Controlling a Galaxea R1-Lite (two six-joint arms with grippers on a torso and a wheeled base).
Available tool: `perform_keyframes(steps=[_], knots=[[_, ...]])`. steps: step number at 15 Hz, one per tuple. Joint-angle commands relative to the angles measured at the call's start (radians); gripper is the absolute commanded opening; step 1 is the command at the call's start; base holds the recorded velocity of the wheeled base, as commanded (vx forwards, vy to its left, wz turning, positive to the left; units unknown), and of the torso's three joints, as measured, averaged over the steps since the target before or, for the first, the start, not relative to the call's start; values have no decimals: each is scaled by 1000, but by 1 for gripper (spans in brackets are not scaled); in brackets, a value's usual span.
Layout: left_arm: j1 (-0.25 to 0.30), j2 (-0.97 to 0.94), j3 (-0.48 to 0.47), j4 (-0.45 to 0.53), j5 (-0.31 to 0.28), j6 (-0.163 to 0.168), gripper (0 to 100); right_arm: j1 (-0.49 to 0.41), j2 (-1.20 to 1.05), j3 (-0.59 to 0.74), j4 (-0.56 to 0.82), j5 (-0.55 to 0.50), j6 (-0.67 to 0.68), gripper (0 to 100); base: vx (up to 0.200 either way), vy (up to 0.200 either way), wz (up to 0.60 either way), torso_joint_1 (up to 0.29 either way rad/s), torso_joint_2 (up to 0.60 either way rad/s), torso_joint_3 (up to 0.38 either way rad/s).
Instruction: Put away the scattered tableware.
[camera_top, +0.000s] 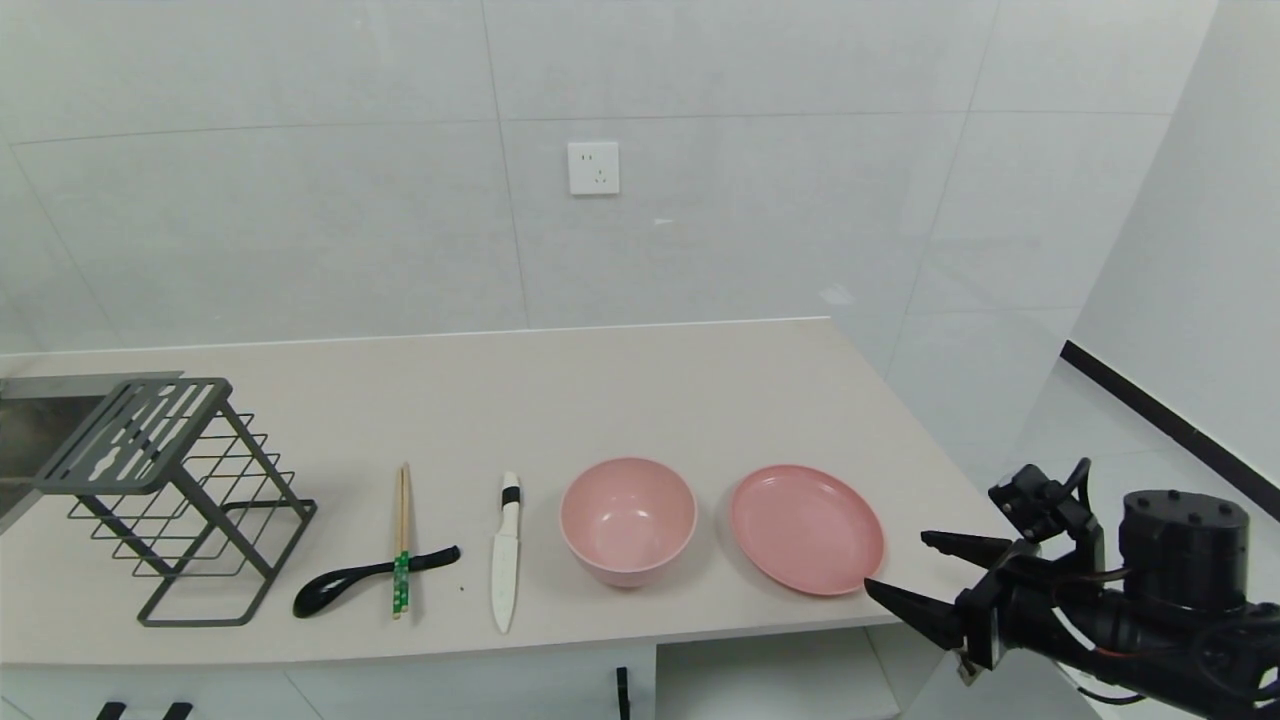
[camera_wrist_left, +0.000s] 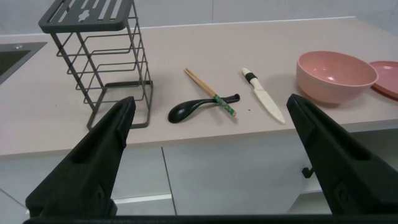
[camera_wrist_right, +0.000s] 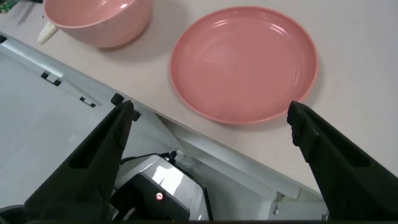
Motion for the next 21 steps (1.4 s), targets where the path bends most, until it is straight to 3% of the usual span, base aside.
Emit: perform_keyframes(steps=[1,13,21], knots=[[-1,1,0,0,1,0,100,-3,46,-30,0,-1,17,100,0,0,0,0,0,0],[-1,1,0,0,1,0,100,-15,251,-250,3,-111,71,100,0,0,0,0,0,0],[-1,1,0,0,1,0,100,-35,395,-383,3,-114,96,100,0,0,0,0,0,0]])
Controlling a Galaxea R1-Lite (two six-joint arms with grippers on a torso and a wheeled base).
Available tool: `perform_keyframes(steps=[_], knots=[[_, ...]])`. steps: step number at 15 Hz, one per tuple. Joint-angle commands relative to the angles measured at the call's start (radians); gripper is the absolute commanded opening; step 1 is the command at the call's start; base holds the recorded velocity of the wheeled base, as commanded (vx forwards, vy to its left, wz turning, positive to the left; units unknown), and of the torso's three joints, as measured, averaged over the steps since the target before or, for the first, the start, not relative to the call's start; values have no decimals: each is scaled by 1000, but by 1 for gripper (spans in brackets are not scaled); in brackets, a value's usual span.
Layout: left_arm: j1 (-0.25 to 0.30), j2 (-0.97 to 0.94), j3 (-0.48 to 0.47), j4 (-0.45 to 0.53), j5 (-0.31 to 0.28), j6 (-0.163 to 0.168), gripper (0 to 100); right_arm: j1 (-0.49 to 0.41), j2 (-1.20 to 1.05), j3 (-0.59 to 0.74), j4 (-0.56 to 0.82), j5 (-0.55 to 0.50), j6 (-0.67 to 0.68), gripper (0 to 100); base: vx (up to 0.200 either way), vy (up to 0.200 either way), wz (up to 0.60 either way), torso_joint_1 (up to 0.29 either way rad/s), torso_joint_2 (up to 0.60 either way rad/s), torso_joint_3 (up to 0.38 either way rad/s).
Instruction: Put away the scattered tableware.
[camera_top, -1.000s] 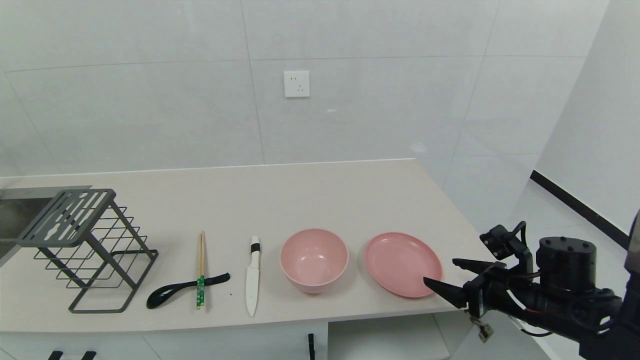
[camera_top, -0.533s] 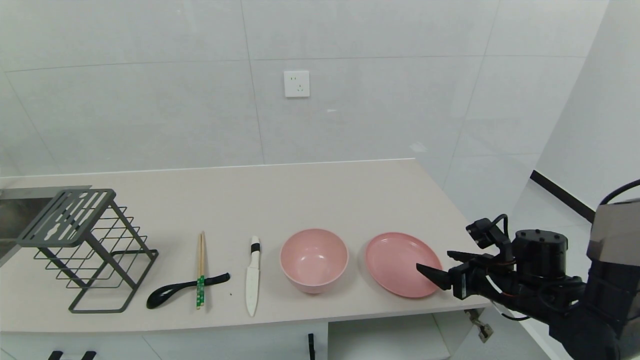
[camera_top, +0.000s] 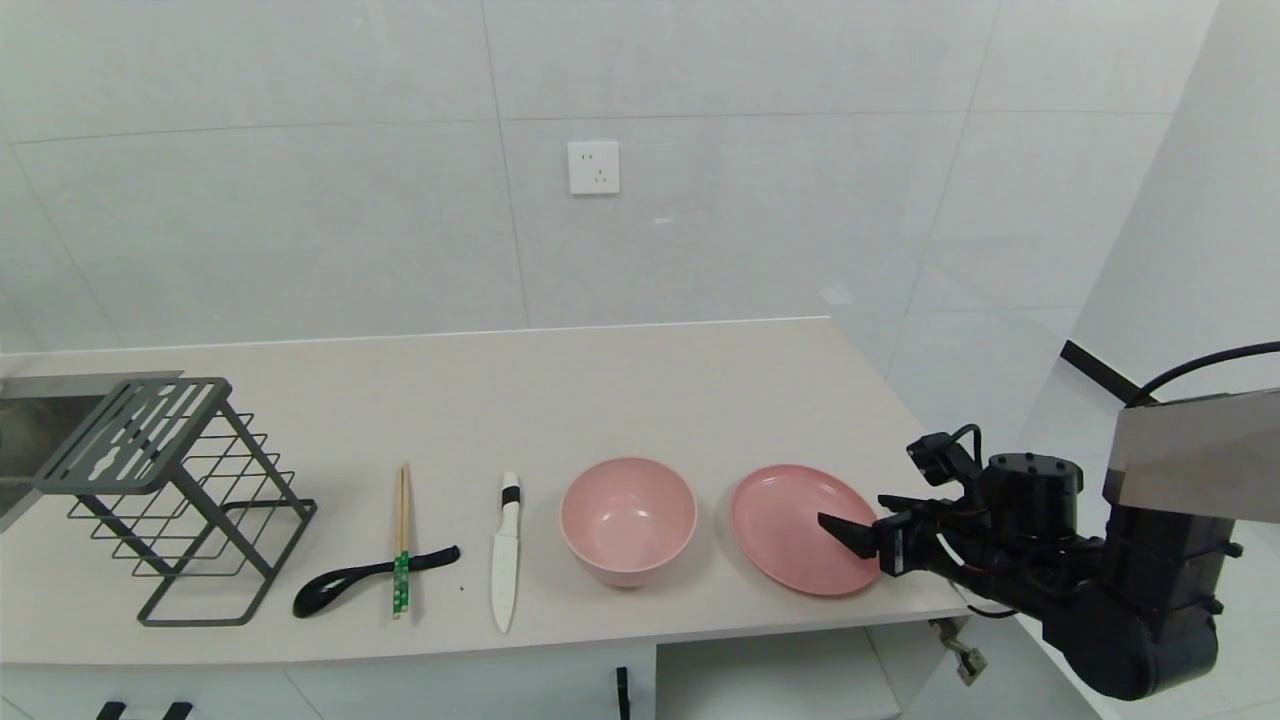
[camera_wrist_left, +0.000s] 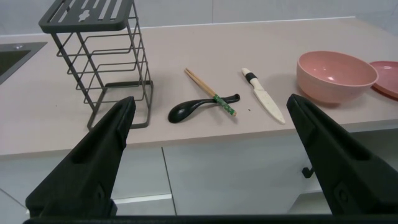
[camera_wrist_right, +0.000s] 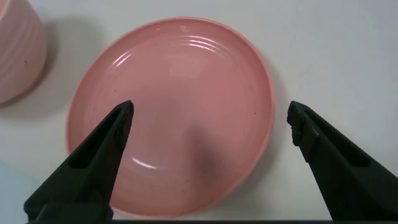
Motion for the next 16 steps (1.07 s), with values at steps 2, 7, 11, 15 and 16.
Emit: perform_keyframes(steps=[2,7,11,15,16], knots=[[0,1,0,0,0,0,100,-6,39,-24,1,-1,-2,100,0,0,0,0,0,0],[1,1,0,0,0,0,100,8,73,-24,3,1,-9,100,0,0,0,0,0,0],[1,1,0,0,0,0,100,44,101,-24,7,-10,-8,100,0,0,0,0,0,0],[1,1,0,0,0,0,100,13,116,-36,9,-70,4,0,0,0,0,0,0,0],[1,1,0,0,0,0,100,-10,116,-50,7,-75,17,0,0,0,0,0,0,0]])
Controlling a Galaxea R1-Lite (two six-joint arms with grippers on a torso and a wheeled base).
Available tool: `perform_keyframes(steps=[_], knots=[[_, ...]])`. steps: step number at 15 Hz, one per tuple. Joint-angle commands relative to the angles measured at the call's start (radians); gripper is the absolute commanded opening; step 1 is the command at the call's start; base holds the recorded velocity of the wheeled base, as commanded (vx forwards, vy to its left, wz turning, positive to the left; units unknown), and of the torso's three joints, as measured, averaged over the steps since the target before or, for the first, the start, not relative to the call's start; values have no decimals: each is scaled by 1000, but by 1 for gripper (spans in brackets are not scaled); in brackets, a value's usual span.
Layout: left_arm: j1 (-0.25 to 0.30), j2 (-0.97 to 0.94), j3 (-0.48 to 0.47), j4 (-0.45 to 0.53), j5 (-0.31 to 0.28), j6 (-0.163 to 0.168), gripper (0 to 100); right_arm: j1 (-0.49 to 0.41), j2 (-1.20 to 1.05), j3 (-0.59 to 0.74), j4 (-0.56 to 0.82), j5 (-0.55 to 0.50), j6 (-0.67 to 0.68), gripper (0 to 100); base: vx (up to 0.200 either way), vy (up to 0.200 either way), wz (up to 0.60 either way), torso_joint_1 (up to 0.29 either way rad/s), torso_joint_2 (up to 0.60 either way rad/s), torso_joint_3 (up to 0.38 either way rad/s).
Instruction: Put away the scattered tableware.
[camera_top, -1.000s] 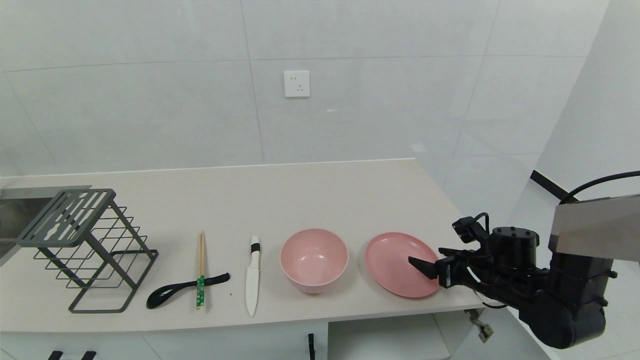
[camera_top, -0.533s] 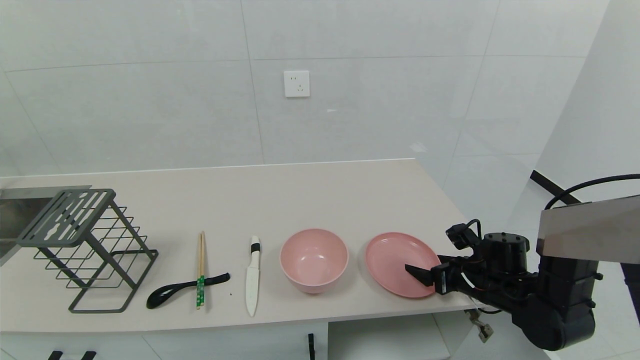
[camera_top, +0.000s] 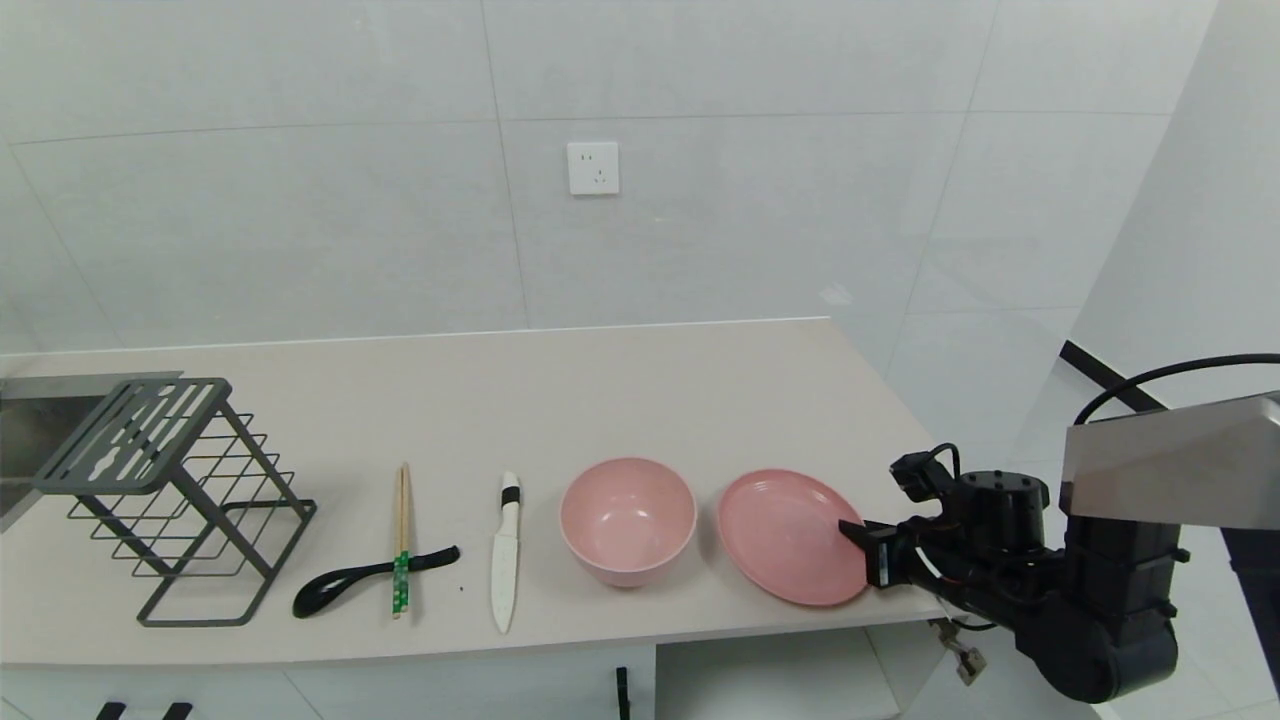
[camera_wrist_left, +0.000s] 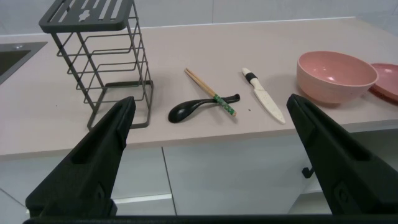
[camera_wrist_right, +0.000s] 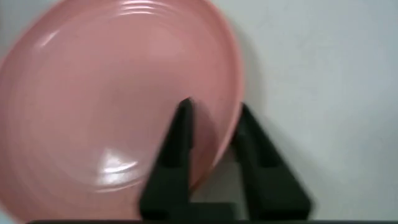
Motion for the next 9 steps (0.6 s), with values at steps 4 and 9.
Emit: perform_keyframes(steps=[4,9], knots=[[-1,1,0,0,1,-2,100,-86,-26,-57,-3,-5,12,0,0,0,0,0,0,0],[1,1,0,0,3,-2,100,-109,-52,-72,-22,0,18,0,0,0,0,0,0,0]])
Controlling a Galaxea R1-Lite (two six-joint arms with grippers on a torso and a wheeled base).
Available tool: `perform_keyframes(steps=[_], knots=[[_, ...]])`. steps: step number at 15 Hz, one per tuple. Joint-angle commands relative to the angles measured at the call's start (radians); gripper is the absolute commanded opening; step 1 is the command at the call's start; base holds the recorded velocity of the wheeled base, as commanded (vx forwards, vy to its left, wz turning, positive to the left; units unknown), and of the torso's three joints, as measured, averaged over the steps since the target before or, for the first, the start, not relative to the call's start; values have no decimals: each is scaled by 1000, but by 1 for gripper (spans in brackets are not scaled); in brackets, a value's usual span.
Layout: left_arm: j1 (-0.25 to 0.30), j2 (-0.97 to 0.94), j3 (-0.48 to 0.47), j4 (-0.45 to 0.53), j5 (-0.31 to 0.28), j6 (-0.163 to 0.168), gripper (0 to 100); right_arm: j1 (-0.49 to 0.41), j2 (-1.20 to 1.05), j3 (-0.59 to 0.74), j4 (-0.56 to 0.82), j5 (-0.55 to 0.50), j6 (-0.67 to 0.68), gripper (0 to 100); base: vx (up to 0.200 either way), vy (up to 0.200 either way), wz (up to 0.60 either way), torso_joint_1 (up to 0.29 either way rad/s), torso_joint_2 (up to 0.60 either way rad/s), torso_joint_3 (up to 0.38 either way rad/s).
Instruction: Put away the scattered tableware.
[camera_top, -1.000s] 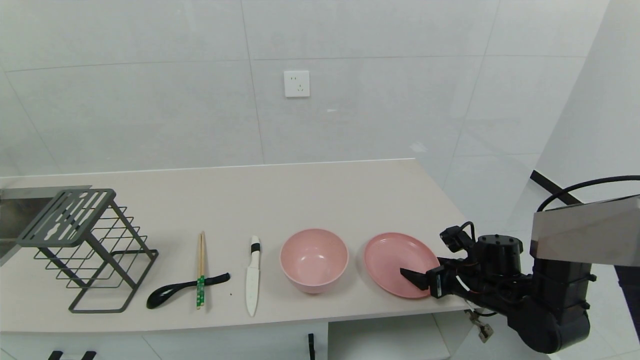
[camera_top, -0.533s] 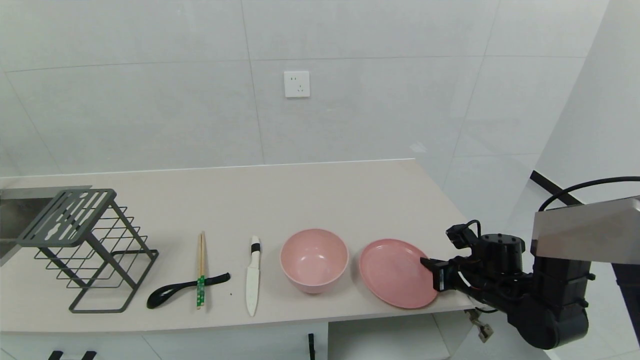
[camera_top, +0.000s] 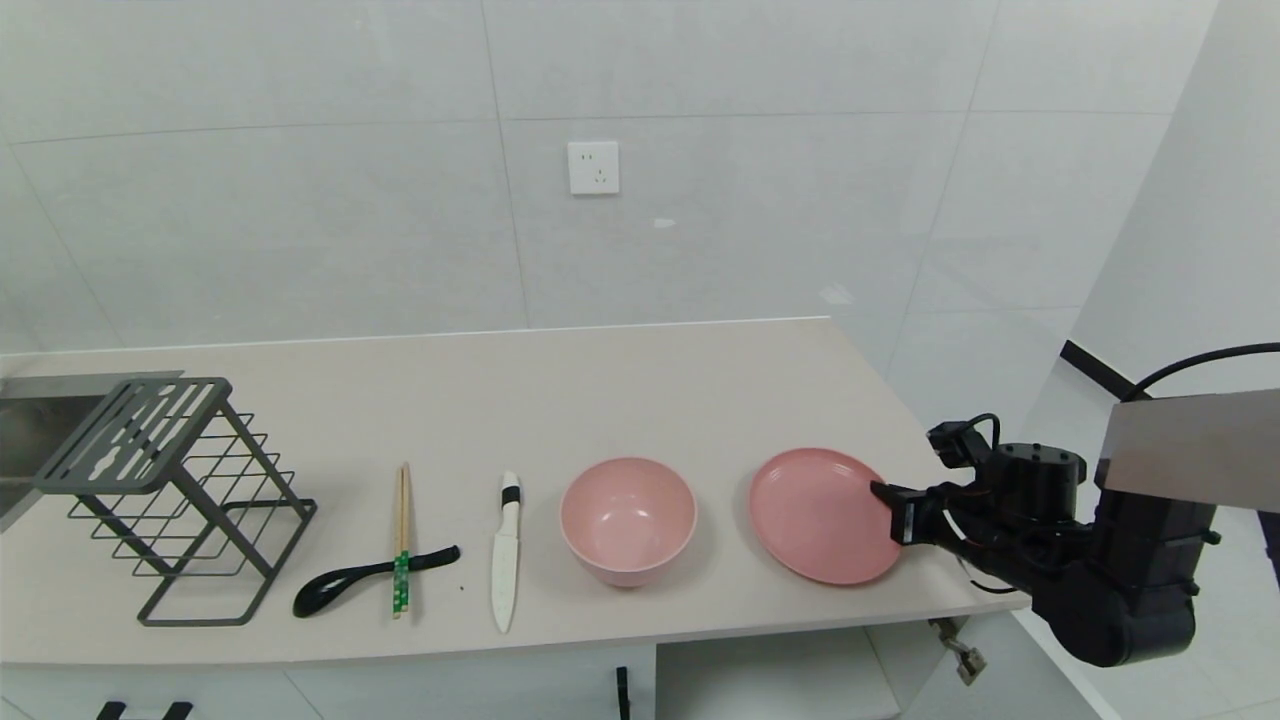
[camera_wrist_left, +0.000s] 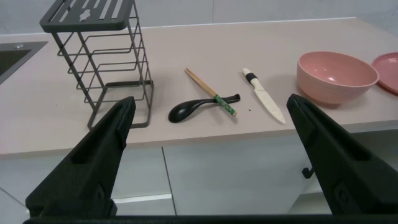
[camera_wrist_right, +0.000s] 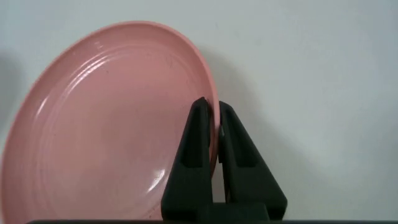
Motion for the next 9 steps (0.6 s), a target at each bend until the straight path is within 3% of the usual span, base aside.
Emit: perform_keyframes(steps=[1,5,9], knots=[[1,1,0,0,0,0,100,-6,-19,-3,-20,5,7,0,0,0,0,0,0,0],[1,1,0,0,0,0,100,12,-38,17,-159,6,144,0,0,0,0,0,0,0],[-1,1,0,1,0,0,100,43,-79,57,-161,3,190,0,0,0,0,0,0,0]])
